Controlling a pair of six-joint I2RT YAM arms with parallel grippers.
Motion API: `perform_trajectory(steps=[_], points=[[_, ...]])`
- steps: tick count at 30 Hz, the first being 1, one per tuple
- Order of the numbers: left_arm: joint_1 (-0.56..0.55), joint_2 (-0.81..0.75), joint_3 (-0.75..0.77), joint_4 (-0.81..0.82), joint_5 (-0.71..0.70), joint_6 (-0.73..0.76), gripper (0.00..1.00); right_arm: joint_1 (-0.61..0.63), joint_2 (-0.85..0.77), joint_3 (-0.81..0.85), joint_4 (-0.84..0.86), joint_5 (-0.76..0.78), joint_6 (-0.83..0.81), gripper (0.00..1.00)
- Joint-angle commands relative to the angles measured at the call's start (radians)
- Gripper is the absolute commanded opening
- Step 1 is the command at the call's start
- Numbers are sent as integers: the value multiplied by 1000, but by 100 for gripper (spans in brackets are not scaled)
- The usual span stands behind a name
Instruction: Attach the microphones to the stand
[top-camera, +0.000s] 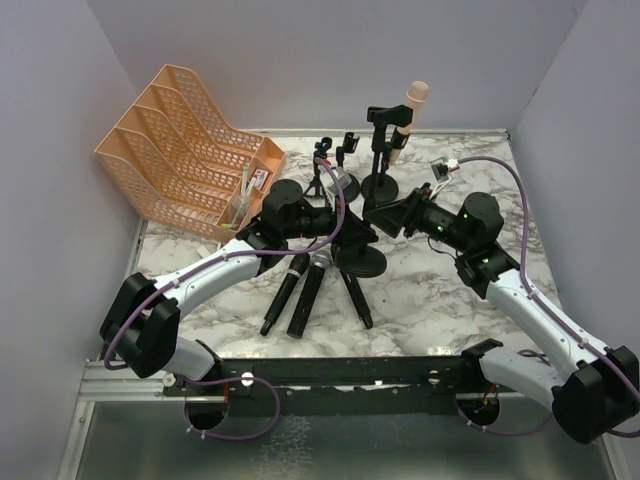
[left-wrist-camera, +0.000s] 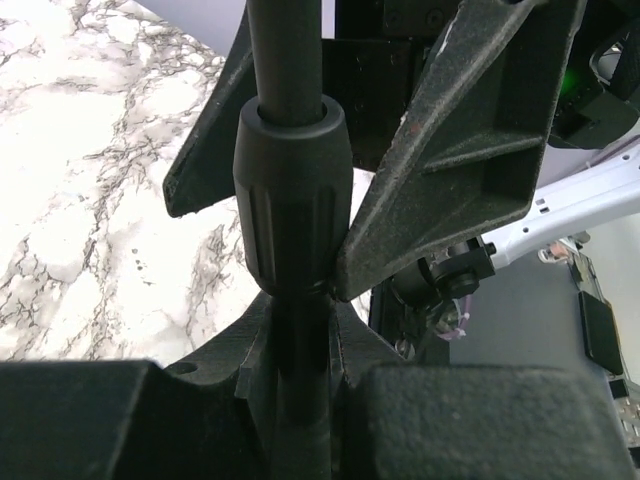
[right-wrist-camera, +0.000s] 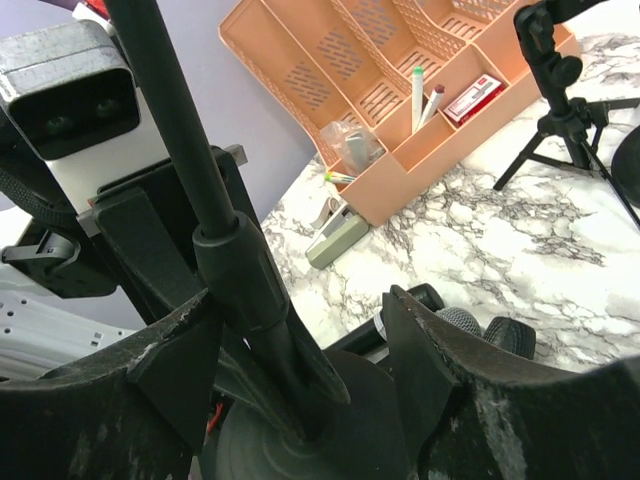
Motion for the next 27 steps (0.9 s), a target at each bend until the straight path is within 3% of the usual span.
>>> perform_trajectory(steps=[1, 5, 12, 15, 18, 24, 27], points=[[-9, -37, 41, 56, 102, 33, 0, 0, 25, 45, 21, 61, -18, 63], [-13, -45, 36, 56, 106, 45, 0, -1, 63, 78, -12, 136, 0, 60], [-17, -48, 34, 56, 75, 33, 0, -1, 134, 130, 34, -12, 29, 27], [-17, -52, 31, 56, 4, 17, 0, 0, 124, 120, 43, 0, 24, 13], [-17, -53, 31, 55, -119, 15, 0, 0, 140, 147, -24, 100, -41, 2], [-13, -21, 82, 21, -408, 60, 0, 11, 232, 273, -173, 442, -153, 1], [-15, 3, 114, 24, -437, 120, 0, 42, 317, 451, -442, 677, -92, 1]])
